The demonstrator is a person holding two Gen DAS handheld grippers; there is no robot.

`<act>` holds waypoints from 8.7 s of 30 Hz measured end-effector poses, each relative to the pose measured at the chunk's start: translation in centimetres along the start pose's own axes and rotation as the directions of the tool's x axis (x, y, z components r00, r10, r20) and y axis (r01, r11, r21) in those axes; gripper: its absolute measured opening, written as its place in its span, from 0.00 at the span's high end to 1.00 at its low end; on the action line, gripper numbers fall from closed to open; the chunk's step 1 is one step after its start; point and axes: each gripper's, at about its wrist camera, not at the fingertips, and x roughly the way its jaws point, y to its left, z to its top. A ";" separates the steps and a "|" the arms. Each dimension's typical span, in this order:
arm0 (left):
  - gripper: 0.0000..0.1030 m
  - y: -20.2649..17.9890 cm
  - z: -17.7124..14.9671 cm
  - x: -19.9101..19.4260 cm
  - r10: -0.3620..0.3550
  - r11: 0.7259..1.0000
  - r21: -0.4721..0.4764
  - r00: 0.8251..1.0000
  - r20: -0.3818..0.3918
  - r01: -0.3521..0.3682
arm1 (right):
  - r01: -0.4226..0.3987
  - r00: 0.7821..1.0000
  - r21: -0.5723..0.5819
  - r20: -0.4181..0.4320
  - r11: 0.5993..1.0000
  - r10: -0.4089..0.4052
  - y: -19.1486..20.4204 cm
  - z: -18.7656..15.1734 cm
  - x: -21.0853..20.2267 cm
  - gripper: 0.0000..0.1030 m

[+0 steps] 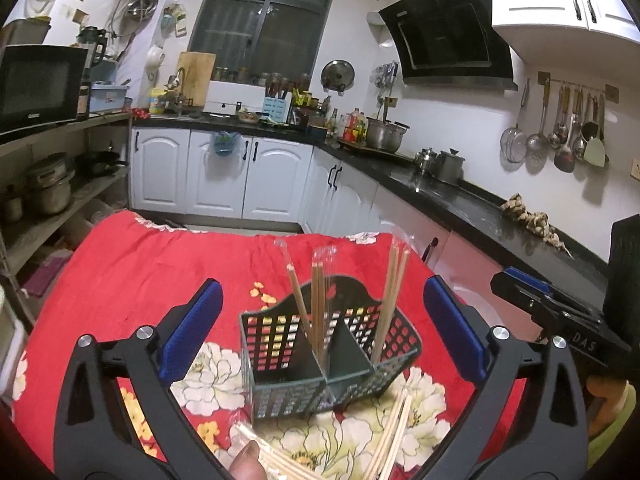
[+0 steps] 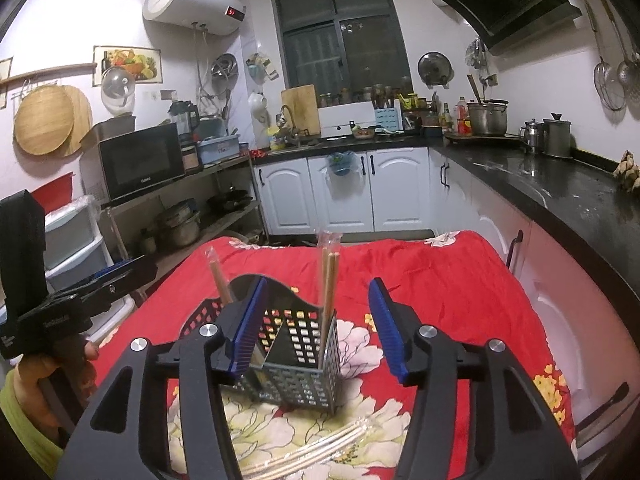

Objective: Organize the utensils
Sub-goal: 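Withdraw both open tools from the caddy toward the chopstick pile, then close the left tool on a loose chopstick while the right tool grasps another, then lift the left tool's chopstick over the caddy while the right tool raises its chopstick there, then lower both held chopsticks into the green caddy and open both tools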

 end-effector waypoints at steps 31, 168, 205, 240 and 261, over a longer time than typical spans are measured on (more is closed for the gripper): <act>0.10 0.8 -8.3 -0.1 0.028 0.999 -0.013 0.981 -0.190 -0.031 | 0.029 0.992 -0.001 -0.126 1.000 -0.029 -0.5 -6.3 -0.8 0.43; 0.96 2.0 -6.6 -3.3 -0.113 0.992 -0.082 0.979 -0.172 0.100 | -0.026 0.996 -0.038 -0.092 0.999 0.022 1.5 -4.5 -2.4 0.96; 0.97 -2.9 5.9 -4.7 -0.144 0.987 0.079 0.985 0.091 0.137 | -0.056 0.987 -0.163 0.137 0.985 0.079 5.4 5.6 -5.6 0.96; 0.97 0.1 9.9 -1.3 0.019 0.996 0.081 0.981 0.191 -0.035 | 0.002 0.974 -0.125 0.225 0.992 0.027 2.8 11.7 -1.3 0.96; 0.97 2.2 4.2 1.8 0.007 0.999 0.035 0.997 0.076 -0.010 | -0.031 0.995 -0.100 0.094 0.994 0.041 2.9 7.1 3.6 0.96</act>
